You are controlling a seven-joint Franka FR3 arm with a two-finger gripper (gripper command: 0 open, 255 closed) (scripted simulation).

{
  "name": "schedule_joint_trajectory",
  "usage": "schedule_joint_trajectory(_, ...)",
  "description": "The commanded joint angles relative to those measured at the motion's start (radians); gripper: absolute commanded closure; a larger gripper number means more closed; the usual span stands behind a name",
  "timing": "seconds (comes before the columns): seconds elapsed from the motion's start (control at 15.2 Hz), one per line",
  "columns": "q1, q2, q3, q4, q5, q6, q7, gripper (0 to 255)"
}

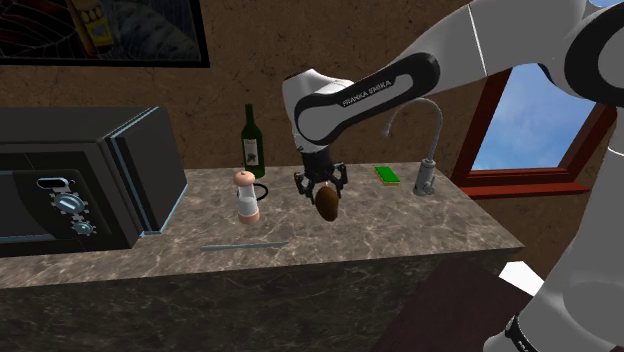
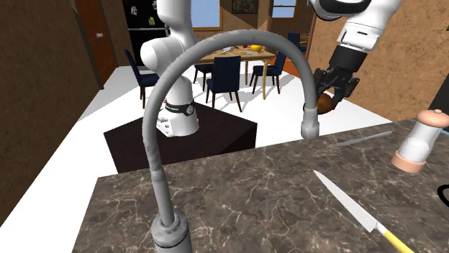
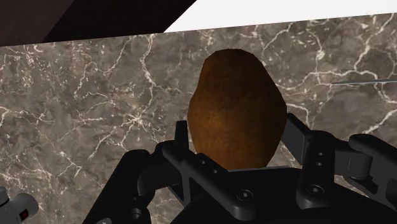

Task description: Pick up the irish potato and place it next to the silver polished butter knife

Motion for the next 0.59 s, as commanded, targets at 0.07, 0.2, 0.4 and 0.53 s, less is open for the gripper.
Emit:
schedule_joint_trajectory(0.07, 0.051, 0.122, 0.02, 0.162, -0.022, -0.054, 0.067, 255)
schedule_joint_trajectory(0.2, 0.052, 0.132, 0.018, 0.148, -0.025, -0.031, 0.072, 255)
schedule_joint_trajectory(0.4, 0.053, 0.148, 0.015, 0.129, -0.032, 0.002, 0.078, 255)
schedule_joint_trajectory(0.53, 0.054, 0.16, 0.013, 0.118, -0.037, 0.025, 0.083, 255)
